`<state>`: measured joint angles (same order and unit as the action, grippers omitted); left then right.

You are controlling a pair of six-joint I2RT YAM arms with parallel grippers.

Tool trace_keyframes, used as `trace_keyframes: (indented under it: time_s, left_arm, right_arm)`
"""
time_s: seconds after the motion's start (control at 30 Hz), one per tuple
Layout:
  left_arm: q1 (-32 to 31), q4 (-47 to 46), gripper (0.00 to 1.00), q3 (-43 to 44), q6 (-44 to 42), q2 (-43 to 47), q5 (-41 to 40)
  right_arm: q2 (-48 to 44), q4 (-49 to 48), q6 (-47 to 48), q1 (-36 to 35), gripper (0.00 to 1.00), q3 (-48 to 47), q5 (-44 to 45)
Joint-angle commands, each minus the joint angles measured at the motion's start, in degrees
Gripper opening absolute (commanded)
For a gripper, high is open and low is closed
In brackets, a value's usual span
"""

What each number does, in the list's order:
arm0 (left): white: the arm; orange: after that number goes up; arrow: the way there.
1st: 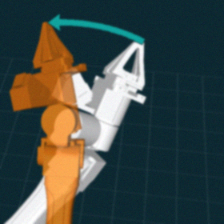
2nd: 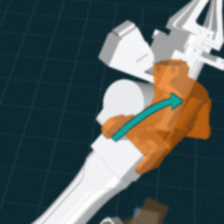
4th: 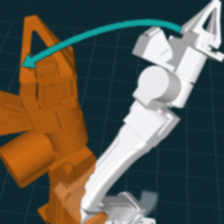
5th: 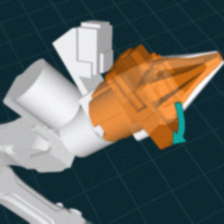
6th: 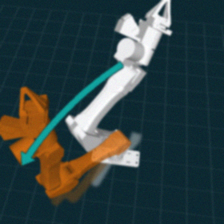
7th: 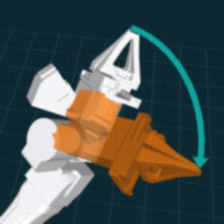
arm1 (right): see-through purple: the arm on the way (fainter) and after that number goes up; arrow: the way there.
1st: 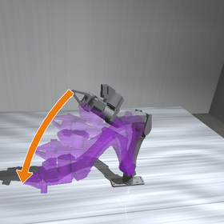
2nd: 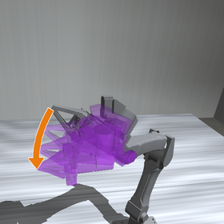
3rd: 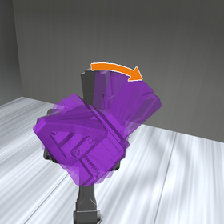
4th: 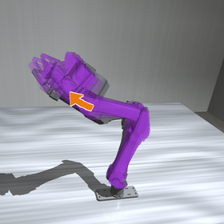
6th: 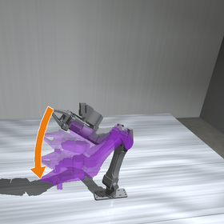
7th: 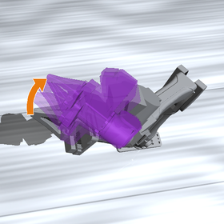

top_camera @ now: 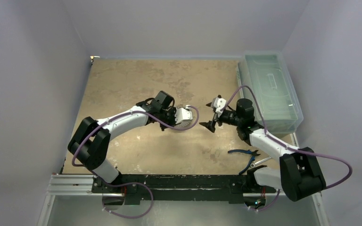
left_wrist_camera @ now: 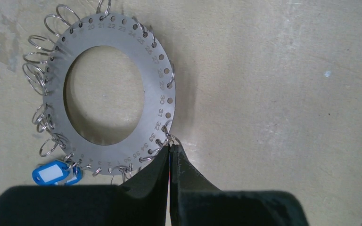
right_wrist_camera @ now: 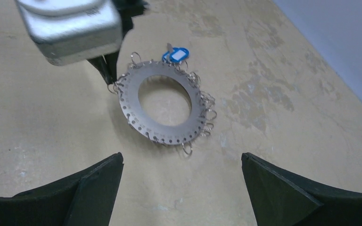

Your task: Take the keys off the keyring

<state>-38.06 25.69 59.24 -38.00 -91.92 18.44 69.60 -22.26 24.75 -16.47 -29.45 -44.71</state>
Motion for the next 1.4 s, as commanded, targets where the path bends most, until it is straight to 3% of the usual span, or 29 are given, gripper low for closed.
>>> trace_keyframes:
  time_s: [0.0,0.43,0.7,1.27,1.37]
  left_arm:
    - [0.12,3.04,0.00,2.54,3.73,2.41,3.98]
    - [8.03,5.51,0.00,8.88,9.58,2.89,15.49]
    - [8.83,6.19,0.00,10.19,12.05,3.77,18.25]
    - [9.15,9.08,0.00,12.41,14.30,5.62,24.33]
    - [9.15,9.33,0.00,11.94,14.05,6.38,24.60]
  right_arm:
    - [1.47,-7.97,5.80,-5.21,0.99,-0.18,4.11]
    - [5.00,-12.28,13.49,-14.92,0.99,0.77,8.58]
    - [12.70,-24.61,18.52,-22.56,0.96,1.44,17.19]
    - [21.67,-34.09,21.60,-24.82,0.60,0.21,22.65]
    - [21.50,-33.75,20.08,-24.80,0.49,-0.20,22.47]
